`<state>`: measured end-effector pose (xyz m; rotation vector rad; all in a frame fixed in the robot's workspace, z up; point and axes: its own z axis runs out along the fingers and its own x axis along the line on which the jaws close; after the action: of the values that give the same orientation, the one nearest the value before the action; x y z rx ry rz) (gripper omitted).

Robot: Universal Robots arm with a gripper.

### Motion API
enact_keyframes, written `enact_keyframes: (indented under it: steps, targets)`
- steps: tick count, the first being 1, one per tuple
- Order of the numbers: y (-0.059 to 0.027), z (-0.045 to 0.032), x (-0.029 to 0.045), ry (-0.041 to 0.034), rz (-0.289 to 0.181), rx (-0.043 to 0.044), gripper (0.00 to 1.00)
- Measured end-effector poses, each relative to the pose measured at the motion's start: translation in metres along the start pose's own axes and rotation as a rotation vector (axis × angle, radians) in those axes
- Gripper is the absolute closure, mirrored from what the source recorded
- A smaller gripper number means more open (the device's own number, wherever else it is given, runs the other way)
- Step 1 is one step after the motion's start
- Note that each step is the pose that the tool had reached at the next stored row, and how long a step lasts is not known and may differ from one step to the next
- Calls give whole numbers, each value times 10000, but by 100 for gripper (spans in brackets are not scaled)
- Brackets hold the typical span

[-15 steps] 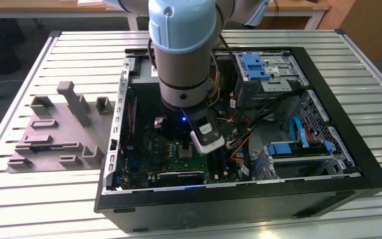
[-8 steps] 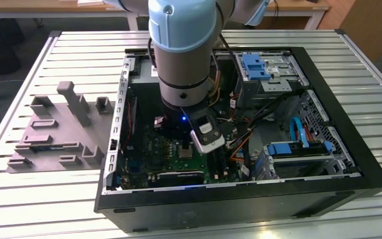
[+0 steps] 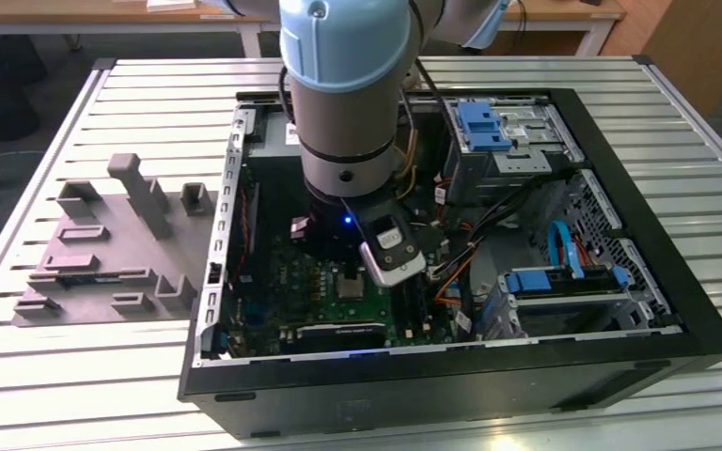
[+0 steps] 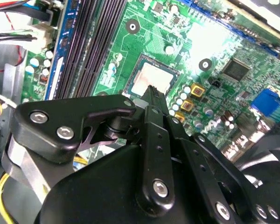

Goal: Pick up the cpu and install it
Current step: 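Close the cpu cover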

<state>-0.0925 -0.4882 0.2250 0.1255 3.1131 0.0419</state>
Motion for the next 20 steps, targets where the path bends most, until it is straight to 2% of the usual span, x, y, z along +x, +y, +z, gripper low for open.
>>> enact_keyframes:
  steps: [3,6,20]
  targets:
    - [12,-93,-2,-8,1,-1,89]
    - [12,-91,-2,-4,-160,-6,89]
    - [11,-52,-1,68,-2704,-70,89]
